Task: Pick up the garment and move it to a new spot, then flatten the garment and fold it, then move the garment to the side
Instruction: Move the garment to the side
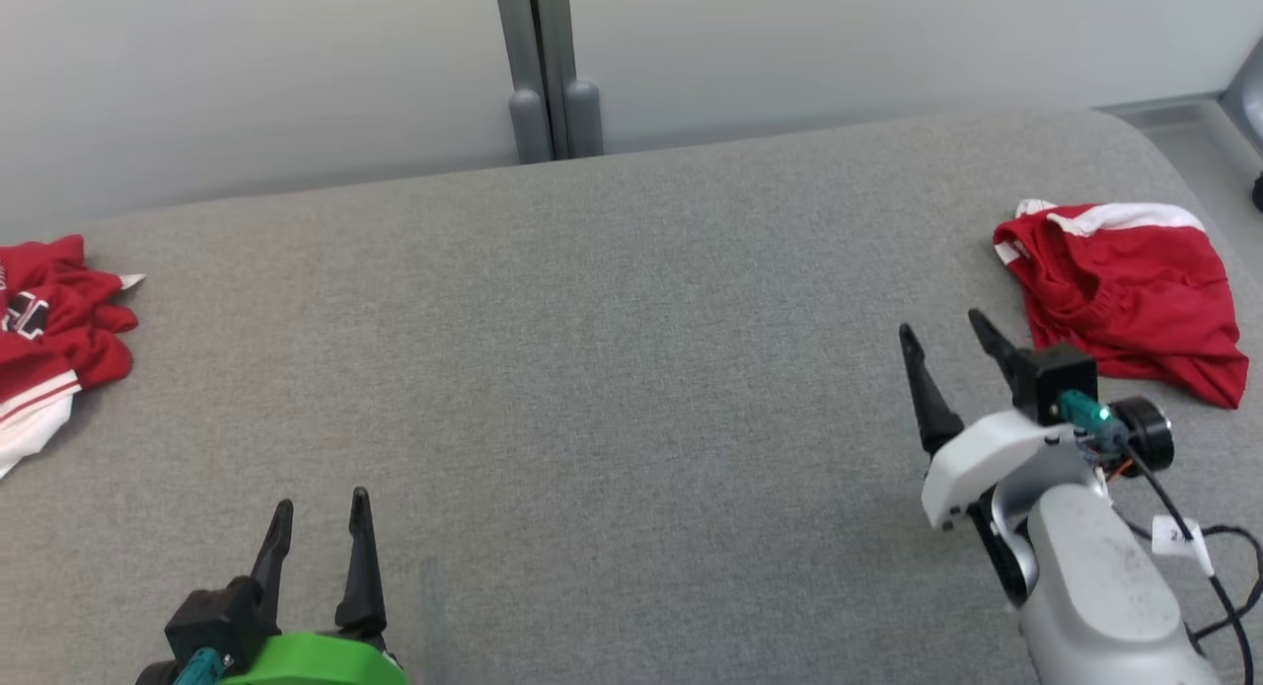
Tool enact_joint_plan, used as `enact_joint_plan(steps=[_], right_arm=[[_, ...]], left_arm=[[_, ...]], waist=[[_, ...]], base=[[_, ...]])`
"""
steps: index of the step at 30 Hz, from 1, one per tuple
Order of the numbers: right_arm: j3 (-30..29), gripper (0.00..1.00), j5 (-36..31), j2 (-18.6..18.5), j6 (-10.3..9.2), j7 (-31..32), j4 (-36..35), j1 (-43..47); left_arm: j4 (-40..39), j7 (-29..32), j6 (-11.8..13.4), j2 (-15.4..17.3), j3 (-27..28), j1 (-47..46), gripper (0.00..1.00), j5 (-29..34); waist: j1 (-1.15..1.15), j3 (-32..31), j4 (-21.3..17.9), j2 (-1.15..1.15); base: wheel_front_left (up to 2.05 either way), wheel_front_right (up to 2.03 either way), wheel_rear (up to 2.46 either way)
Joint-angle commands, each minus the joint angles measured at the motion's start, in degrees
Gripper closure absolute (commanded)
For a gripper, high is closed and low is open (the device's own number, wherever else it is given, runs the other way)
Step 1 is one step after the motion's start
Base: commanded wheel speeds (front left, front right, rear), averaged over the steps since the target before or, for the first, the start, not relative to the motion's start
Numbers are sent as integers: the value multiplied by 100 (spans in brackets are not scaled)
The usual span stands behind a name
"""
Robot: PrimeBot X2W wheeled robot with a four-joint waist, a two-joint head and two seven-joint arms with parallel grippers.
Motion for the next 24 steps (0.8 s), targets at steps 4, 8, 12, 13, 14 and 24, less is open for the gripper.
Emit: enact_joint_plan(steps=[4,8,12,13,14,24], right_arm=[[188,0,350,-13,-9,-24,-559,798],[295,0,525,-12,-9,-24,-1015,1413],[262,0,721,-11,-9,-25,-1438,2013],[238,0,763,-12,-9,-25,-1487,2080],[229,0,789,-8,-9,-25,-1544,2147],[184,0,794,-8,-9,-25,-1762,2275]], left_arm=[[-88,-1,39,-11,56,323,0,-37],[-137,-1,78,-18,10,503,0,-95],[-203,-1,188,-22,-125,661,0,-339],[-211,-1,202,-22,-155,683,0,-356],[-225,-1,219,-20,-177,704,0,-364],[-341,-1,300,-19,-293,682,0,-417]], waist=[[0,-363,200,0],[0,-434,197,0],[0,-481,169,0],[0,-489,163,0],[0,-498,158,0],[0,-542,174,0]], base=[[0,0,0],[0,0,0],[0,0,0],[0,0,0],[0,0,0],[0,0,0]])
